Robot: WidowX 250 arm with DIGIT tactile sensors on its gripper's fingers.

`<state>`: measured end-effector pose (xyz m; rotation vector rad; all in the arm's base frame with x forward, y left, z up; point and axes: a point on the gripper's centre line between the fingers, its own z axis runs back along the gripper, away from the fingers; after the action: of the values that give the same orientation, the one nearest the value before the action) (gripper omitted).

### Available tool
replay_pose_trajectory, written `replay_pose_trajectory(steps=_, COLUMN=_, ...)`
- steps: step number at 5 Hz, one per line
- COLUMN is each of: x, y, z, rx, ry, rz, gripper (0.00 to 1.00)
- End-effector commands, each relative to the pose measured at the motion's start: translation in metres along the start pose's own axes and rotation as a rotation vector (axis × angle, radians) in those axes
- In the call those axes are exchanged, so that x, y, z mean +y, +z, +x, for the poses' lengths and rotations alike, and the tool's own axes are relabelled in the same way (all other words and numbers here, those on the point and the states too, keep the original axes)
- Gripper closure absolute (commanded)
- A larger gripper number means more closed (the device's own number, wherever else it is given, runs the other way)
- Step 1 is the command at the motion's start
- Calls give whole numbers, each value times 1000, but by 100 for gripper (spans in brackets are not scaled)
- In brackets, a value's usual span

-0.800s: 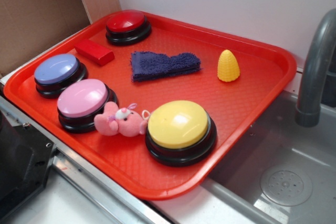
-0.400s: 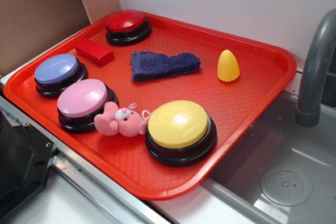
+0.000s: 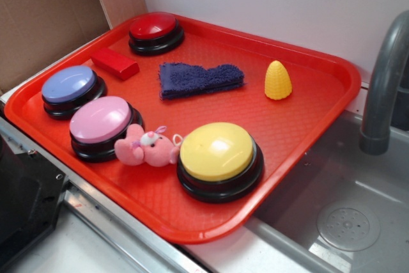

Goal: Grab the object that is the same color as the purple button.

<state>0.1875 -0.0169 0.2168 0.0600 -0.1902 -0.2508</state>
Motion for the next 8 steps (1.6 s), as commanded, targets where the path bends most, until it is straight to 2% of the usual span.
replay_pose_trajectory(steps=1, x=1, y=-71, z=34, rx=53, ry=-248, rz=12, gripper=0)
replay_pose_trajectory(steps=2, x=5, y=-100, z=44, rx=88, ry=-321, rz=3, gripper=0)
replay_pose_trajectory(steps=3, x=14, y=-136, z=47, rx=147, ry=-412, rz=15, gripper=0)
replay_pose_trajectory(steps=5, x=25, y=-177, z=50, rx=207, ry=-471, rz=29, gripper=0)
replay_pose_trajectory(steps=6, x=19, y=-197, z=50, rx=215, ry=-519, rz=-50, gripper=0)
replay_pose_trajectory(steps=8, x=15, y=-218, z=48, rx=212, ry=-484, rz=-144, gripper=0)
